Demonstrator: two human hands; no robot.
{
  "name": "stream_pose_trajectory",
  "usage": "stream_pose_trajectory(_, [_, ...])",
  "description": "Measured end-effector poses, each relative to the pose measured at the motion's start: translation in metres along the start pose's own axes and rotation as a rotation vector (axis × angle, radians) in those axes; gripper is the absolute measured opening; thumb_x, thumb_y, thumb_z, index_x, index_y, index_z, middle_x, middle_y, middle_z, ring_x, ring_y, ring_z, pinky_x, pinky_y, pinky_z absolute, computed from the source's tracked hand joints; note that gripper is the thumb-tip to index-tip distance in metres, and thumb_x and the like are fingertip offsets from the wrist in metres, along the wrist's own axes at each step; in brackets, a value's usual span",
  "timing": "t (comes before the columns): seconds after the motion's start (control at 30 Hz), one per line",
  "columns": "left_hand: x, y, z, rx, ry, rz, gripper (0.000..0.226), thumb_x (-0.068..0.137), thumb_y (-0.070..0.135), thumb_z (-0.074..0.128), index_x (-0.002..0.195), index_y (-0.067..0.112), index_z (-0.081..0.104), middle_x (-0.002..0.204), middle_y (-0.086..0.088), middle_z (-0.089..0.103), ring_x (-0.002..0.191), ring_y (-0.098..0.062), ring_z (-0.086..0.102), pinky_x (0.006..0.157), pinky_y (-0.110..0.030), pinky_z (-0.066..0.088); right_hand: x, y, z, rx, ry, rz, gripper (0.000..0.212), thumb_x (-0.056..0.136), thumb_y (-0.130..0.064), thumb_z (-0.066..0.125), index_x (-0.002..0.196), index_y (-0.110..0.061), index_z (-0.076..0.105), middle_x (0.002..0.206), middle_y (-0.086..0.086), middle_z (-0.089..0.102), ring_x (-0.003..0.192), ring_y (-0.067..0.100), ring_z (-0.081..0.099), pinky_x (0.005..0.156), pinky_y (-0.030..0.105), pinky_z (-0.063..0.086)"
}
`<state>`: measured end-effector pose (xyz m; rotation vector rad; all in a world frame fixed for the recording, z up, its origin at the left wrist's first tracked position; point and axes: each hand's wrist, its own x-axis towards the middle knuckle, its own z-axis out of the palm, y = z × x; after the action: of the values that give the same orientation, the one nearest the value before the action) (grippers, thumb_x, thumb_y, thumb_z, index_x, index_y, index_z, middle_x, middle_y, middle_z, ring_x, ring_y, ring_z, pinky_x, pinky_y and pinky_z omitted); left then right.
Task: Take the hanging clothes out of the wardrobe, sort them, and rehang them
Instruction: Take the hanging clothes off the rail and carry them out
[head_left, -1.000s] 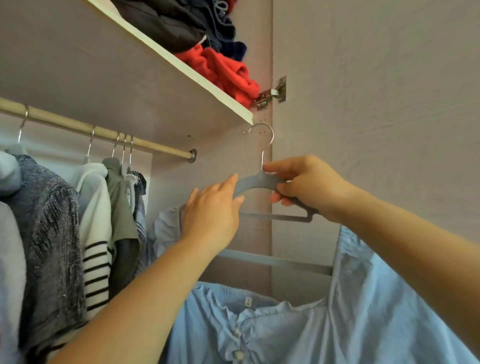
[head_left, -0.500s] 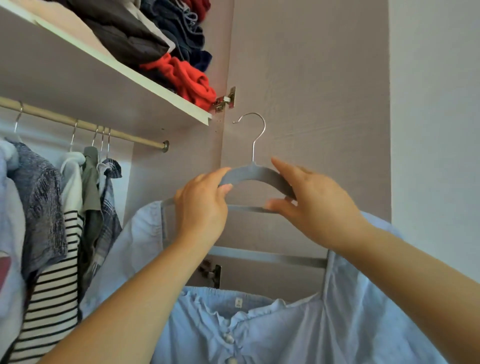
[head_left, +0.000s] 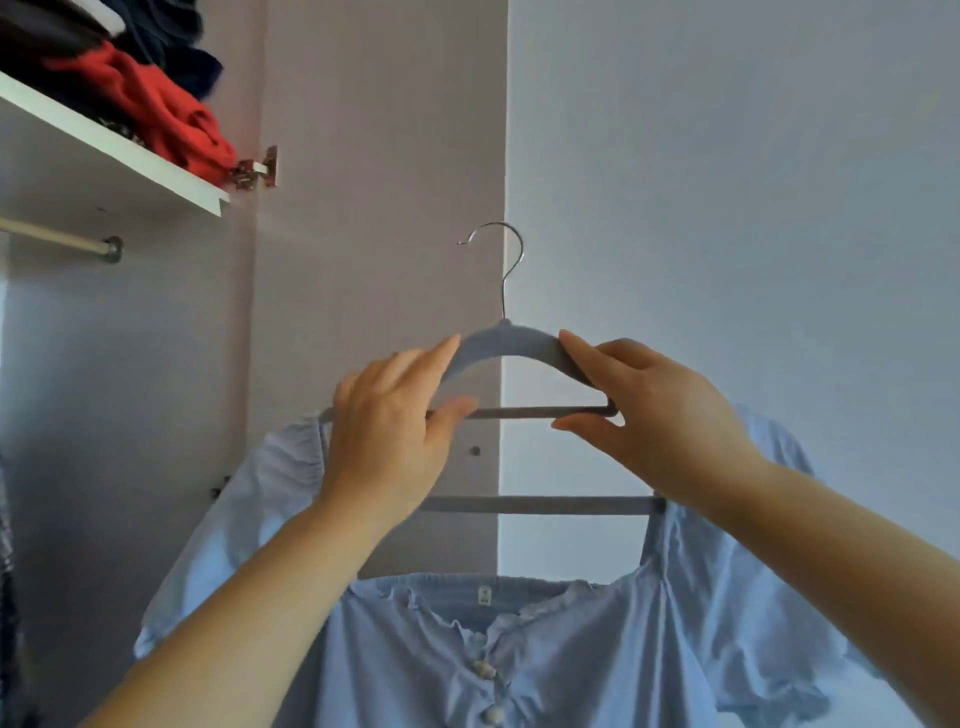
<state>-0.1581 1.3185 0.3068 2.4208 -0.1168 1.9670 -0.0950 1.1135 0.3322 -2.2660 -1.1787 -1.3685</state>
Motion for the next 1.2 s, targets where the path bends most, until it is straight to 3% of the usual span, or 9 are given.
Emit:
stream_pose_trajectory(0.13, [-0.017, 0.060, 0.013, -0.038, -0.062, 0.080, 0.068, 0.082, 0.052, 0.056, 0.130, 0.004, 0.052, 0.107, -0.011, 0.067, 0.090, -0.034, 0.064, 0.077, -0.045, 0.047, -0.053, 0.027, -0.051, -0.088, -0.030, 0.103, 0.068, 0.088, -0.052, 0.050, 0.147, -0.031, 0.023, 0.128, -0.008, 0.049, 0.102, 0.015, 0.052, 0.077, 0.028, 0.045])
stream_pose_trajectory(0.27, [-0.015, 0.139, 0.028, -0.204, -0.073, 0.083, 0.063, 0.075, 0.035, 0.059, 0.130, 0.005, 0.053, 0.102, -0.012, 0.068, 0.087, -0.035, 0.064, 0.079, -0.048, 0.047, -0.106, 0.058, -0.112, -0.212, -0.077, 0.190, 0.069, 0.087, -0.053, 0.050, 0.147, -0.030, 0.024, 0.125, -0.009, 0.050, 0.100, 0.013, 0.053, 0.076, 0.025, 0.044])
stream_pose_trajectory(0.4, [-0.008, 0.223, 0.032, -0.378, -0.076, 0.109, 0.065, 0.073, 0.022, 0.075, 0.131, 0.005, 0.052, 0.105, -0.016, 0.067, 0.091, -0.039, 0.063, 0.083, -0.052, 0.045, -0.156, 0.088, -0.176, -0.311, -0.047, 0.264, 0.067, 0.085, -0.049, 0.057, 0.143, -0.023, 0.035, 0.117, -0.002, 0.056, 0.093, 0.018, 0.056, 0.072, 0.030, 0.047])
stream_pose_trajectory(0.7, [0.000, 0.445, 0.016, -0.711, 0.056, 0.247, 0.061, 0.074, 0.019, 0.073, 0.128, -0.001, 0.053, 0.104, -0.021, 0.066, 0.090, -0.043, 0.061, 0.079, -0.052, 0.045, -0.282, 0.136, -0.356, -0.590, -0.062, 0.445, 0.067, 0.083, -0.044, 0.064, 0.139, -0.015, 0.042, 0.110, 0.007, 0.059, 0.085, 0.024, 0.058, 0.076, 0.037, 0.053])
stream_pose_trajectory(0.93, [-0.020, 0.618, -0.017, -0.968, 0.093, 0.298, 0.061, 0.075, 0.022, 0.070, 0.128, 0.000, 0.052, 0.100, -0.019, 0.066, 0.087, -0.042, 0.061, 0.077, -0.051, 0.045, -0.385, 0.147, -0.486, -0.767, -0.103, 0.606, 0.066, 0.082, -0.041, 0.066, 0.138, -0.015, 0.043, 0.103, 0.005, 0.056, 0.076, 0.013, 0.047, 0.073, 0.031, 0.049])
stream_pose_trajectory(1.07, [-0.033, 0.705, -0.038, -1.108, 0.064, 0.295, 0.063, 0.072, 0.017, 0.077, 0.128, 0.001, 0.052, 0.101, -0.017, 0.066, 0.089, -0.040, 0.061, 0.079, -0.050, 0.044, -0.437, 0.153, -0.545, -0.858, -0.129, 0.675, 0.066, 0.082, -0.038, 0.067, 0.138, -0.013, 0.043, 0.104, 0.007, 0.058, 0.078, 0.013, 0.047, 0.075, 0.038, 0.052])
stream_pose_trajectory(1.2, [-0.045, 0.775, -0.052, -1.227, 0.033, 0.306, 0.064, 0.071, 0.014, 0.079, 0.128, 0.002, 0.053, 0.102, -0.017, 0.066, 0.089, -0.040, 0.061, 0.080, -0.051, 0.045, -0.477, 0.160, -0.590, -0.930, -0.144, 0.728, 0.065, 0.081, -0.035, 0.070, 0.136, -0.009, 0.046, 0.102, 0.010, 0.060, 0.075, 0.014, 0.047, 0.073, 0.034, 0.050])
